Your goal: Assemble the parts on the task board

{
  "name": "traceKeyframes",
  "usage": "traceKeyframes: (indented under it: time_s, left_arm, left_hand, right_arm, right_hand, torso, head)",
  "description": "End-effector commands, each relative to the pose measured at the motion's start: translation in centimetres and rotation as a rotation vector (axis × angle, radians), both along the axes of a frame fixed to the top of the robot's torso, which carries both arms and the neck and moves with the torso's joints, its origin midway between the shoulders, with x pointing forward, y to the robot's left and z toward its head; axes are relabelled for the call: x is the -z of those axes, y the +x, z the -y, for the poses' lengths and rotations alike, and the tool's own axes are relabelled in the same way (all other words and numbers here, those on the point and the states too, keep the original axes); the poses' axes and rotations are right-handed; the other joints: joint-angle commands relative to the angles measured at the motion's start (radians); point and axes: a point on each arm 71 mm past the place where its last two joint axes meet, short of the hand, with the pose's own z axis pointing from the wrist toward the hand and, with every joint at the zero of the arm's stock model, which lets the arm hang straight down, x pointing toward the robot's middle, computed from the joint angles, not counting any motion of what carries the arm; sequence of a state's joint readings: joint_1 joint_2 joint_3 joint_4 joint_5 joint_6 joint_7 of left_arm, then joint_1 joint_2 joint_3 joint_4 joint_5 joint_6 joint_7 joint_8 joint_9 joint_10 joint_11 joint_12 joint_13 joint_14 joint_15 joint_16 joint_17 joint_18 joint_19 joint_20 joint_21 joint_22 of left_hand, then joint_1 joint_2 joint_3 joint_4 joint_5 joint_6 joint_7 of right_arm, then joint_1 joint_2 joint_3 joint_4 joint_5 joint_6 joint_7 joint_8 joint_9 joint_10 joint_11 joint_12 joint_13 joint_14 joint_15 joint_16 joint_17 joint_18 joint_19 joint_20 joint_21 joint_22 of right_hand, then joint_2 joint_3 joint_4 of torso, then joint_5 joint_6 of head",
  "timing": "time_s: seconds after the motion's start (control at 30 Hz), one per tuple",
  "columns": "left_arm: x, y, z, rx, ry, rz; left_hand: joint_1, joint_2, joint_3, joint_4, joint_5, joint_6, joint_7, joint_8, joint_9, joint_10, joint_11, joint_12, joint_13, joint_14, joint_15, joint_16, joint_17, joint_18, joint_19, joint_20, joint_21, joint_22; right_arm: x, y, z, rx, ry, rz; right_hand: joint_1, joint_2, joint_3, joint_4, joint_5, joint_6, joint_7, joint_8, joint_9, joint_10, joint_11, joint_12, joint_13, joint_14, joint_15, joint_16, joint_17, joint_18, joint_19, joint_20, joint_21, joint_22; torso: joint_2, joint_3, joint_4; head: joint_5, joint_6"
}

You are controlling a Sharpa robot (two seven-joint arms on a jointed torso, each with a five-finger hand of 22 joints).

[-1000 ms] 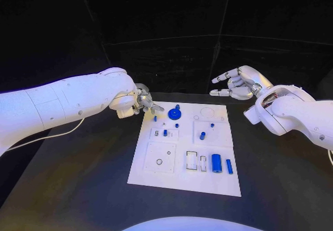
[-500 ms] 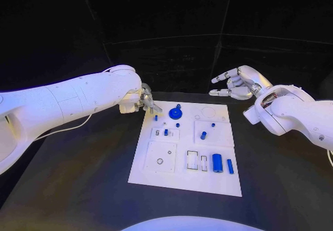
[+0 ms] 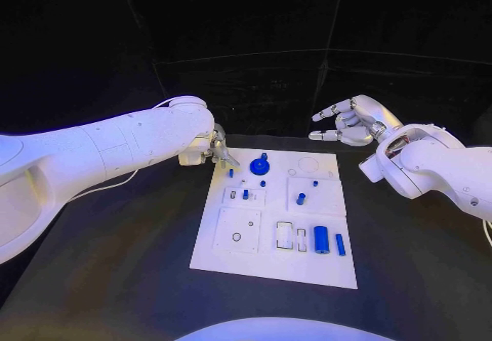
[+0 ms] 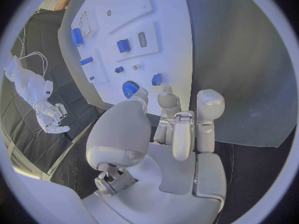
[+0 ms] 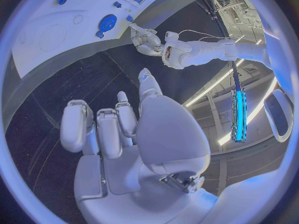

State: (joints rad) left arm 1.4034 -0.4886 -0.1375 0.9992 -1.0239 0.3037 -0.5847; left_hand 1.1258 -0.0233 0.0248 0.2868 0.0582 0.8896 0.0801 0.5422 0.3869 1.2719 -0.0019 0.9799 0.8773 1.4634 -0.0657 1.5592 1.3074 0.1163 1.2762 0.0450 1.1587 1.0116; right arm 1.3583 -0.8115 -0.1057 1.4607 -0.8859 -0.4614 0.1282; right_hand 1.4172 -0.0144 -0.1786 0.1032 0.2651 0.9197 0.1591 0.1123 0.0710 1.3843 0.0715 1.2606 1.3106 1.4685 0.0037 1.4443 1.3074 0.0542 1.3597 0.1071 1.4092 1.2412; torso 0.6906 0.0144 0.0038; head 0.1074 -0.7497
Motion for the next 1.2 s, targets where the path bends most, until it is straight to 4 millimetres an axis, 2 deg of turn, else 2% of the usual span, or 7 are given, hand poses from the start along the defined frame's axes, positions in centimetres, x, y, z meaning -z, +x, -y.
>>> traceKeyframes:
  time_s: [0.03, 0.6, 0.97, 1.2]
  left_arm:
    - [0.2, 0.1, 0.1, 0.028, 0.022, -0.011]
    - [0.6, 0.4, 0.5, 0.036, 0.024, -0.017]
    - [1.0, 0.5, 0.8, 0.048, 0.019, -0.029]
    - [1.2, 0.5, 0.8, 0.050, 0.014, -0.028]
  left_hand:
    - [0.003, 0.006, -0.004, 0.001, 0.003, 0.006, -0.001, 0.006, -0.001, -0.003, 0.005, 0.004, 0.002, 0.103, 0.007, 0.001, 0.243, 0.007, 0.003, 0.006, 0.004, 0.001]
    - [0.016, 0.011, -0.009, -0.003, 0.003, 0.011, -0.003, 0.012, -0.003, -0.004, 0.004, 0.007, 0.001, 0.102, 0.006, 0.001, 0.243, 0.006, 0.005, 0.007, 0.005, 0.005]
    - [0.037, 0.019, -0.012, -0.007, 0.004, 0.013, -0.004, 0.016, -0.006, -0.007, 0.003, 0.007, -0.002, 0.102, 0.005, 0.000, 0.242, 0.006, 0.005, 0.006, 0.004, 0.006]
    - [0.044, 0.022, -0.012, -0.008, 0.004, 0.014, -0.004, 0.017, -0.007, -0.007, 0.003, 0.008, -0.003, 0.102, 0.005, 0.001, 0.243, 0.006, 0.005, 0.006, 0.004, 0.006]
  right_arm:
    - [-0.2, 0.0, -0.2, -0.010, 0.004, 0.006]
    - [-0.2, 0.0, -0.5, -0.015, 0.004, 0.005]
    - [-0.2, 0.0, -0.6, -0.016, 0.005, 0.004]
    - [-0.2, 0.0, -0.7, -0.017, 0.005, 0.004]
  right_hand:
    - [-0.001, 0.012, -0.007, 0.002, 0.006, -0.006, 0.001, 0.006, -0.001, -0.007, 0.000, -0.001, 0.001, 0.048, -0.007, -0.007, 0.023, 0.020, -0.007, 0.000, -0.007, -0.002]
    - [0.000, 0.014, -0.008, 0.002, 0.010, -0.006, 0.001, 0.006, -0.001, -0.006, 0.000, 0.001, 0.002, 0.048, -0.007, -0.006, 0.024, 0.020, -0.007, 0.000, -0.006, -0.001]
    - [0.000, 0.016, -0.008, 0.002, 0.011, -0.006, 0.001, 0.006, -0.001, -0.006, 0.000, 0.001, 0.002, 0.049, -0.007, -0.006, 0.024, 0.020, -0.007, 0.000, -0.006, -0.001]
    - [0.000, 0.018, -0.008, 0.003, 0.011, -0.006, 0.001, 0.006, -0.001, -0.006, 0.000, 0.002, 0.002, 0.048, -0.007, -0.007, 0.023, 0.020, -0.006, 0.000, -0.006, -0.001]
  torso:
    - [0.000, 0.0001, 0.0007]
    - [-0.001, 0.0012, 0.0014]
    - [0.000, 0.0014, -0.0002]
    - [0.000, 0.0006, 0.0013]
  head:
    - [-0.001, -0.001]
    - [-0.003, -0.005]
    - [-0.003, -0.007]
    - [-0.005, -0.010]
